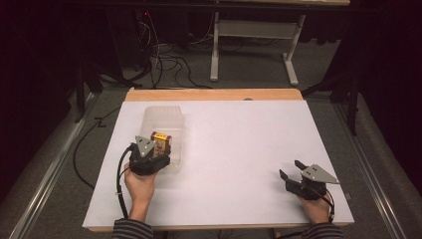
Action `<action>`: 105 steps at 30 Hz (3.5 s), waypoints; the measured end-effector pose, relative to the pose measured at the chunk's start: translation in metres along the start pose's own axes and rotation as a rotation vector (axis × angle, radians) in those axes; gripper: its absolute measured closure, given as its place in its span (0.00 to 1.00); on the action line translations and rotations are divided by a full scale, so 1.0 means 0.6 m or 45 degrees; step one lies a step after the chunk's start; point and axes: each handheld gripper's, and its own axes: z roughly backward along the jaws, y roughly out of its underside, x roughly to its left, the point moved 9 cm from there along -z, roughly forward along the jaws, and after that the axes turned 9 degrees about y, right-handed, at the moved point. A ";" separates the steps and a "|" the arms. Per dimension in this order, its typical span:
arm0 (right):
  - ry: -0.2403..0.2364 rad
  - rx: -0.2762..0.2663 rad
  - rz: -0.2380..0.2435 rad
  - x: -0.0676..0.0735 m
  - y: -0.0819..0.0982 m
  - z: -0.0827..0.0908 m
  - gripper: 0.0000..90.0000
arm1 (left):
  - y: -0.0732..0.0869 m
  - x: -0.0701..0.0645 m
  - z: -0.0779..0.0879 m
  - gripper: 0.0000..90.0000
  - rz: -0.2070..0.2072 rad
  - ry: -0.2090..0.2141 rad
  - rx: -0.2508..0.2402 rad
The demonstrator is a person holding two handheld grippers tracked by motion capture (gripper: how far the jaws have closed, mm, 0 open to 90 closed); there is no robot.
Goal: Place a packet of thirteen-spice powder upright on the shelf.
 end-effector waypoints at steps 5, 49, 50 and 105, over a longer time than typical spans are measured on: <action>0.003 0.003 0.006 0.000 0.000 0.000 0.37 | 0.006 0.001 0.001 0.36 0.006 -0.004 0.007; 0.000 0.000 0.006 0.001 0.000 0.000 0.37 | -0.002 0.001 0.044 0.22 0.003 -0.005 -0.026; 0.000 -0.001 0.007 0.001 0.000 0.000 0.37 | -0.004 0.001 0.046 0.22 0.001 -0.008 -0.034; 0.000 -0.005 0.008 0.000 0.000 0.001 0.37 | -0.073 -0.123 0.068 0.23 -0.147 0.236 -0.107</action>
